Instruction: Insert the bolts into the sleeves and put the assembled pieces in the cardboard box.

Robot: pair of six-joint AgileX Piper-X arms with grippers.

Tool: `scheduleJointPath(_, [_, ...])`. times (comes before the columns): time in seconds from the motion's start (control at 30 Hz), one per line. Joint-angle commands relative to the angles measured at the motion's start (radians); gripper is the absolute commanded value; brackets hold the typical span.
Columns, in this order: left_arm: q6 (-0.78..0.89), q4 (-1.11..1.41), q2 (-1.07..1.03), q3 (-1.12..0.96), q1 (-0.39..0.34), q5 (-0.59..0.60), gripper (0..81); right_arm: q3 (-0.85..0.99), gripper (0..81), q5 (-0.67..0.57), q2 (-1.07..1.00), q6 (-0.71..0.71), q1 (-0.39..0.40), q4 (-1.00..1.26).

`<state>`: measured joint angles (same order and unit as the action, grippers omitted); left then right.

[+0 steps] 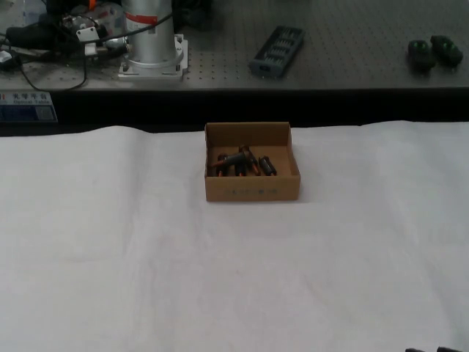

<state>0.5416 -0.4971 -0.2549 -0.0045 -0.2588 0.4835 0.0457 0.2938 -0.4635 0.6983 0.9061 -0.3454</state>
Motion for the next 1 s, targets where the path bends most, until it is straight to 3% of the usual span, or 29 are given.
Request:
scheduleJointPath(0.0, [0.001, -0.018, 0.009, 0.005, 0.002, 0.044, 38.9, -0.012, 34.9, -0.023, 0.006, 0.035, 0.005, 0.019])
scheduleJointPath(0.3, [-0.003, -0.052, 0.009, 0.005, 0.002, 0.042, 38.9, -0.046, 34.9, -0.095, 0.006, 0.178, 0.005, -0.016])
scheduleJointPath(0.47, [-0.002, -0.071, 0.009, 0.005, 0.002, -0.008, 38.9, -0.046, 34.9, -0.12, 0.006, 0.181, 0.005, -0.069])
scheduleJointPath(0.97, [0.05, -0.113, 0.009, 0.005, 0.002, -0.007, 38.9, -0.046, 34.9, -0.129, 0.006, 0.221, 0.005, -0.135])
